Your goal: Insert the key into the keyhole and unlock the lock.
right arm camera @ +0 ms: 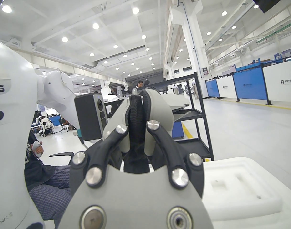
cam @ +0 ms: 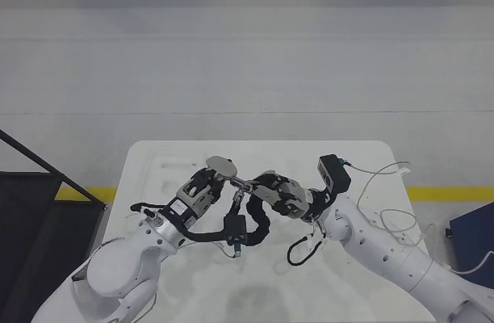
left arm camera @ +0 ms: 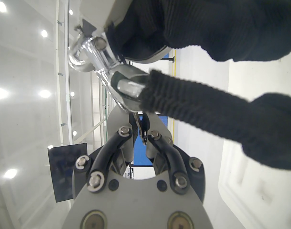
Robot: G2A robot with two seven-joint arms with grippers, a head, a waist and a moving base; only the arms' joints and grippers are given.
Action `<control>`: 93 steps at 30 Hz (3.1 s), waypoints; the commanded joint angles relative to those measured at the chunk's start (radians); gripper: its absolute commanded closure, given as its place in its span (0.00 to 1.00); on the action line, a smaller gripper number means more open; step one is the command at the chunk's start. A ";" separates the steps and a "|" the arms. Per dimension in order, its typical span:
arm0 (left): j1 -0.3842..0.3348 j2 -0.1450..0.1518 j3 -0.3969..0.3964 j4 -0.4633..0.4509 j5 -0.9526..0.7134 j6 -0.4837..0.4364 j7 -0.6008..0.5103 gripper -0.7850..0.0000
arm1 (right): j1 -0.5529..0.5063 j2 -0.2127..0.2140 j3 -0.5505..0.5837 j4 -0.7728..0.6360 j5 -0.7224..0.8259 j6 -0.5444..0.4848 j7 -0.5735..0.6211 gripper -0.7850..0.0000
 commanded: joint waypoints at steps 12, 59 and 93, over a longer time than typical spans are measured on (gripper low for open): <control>-0.042 -0.017 -0.143 0.000 -0.423 -0.240 -0.053 0.00 | -0.011 -0.009 0.007 -0.004 -0.051 0.000 -0.014 1.00; 0.090 -0.017 -0.650 0.000 -1.010 -0.388 -0.060 0.00 | -0.068 0.094 0.345 -0.075 -0.020 0.031 0.549 1.00; 0.075 -0.006 -0.643 0.000 -1.102 -0.475 -0.157 0.00 | 0.224 -0.149 -0.049 0.384 0.020 0.154 1.453 0.00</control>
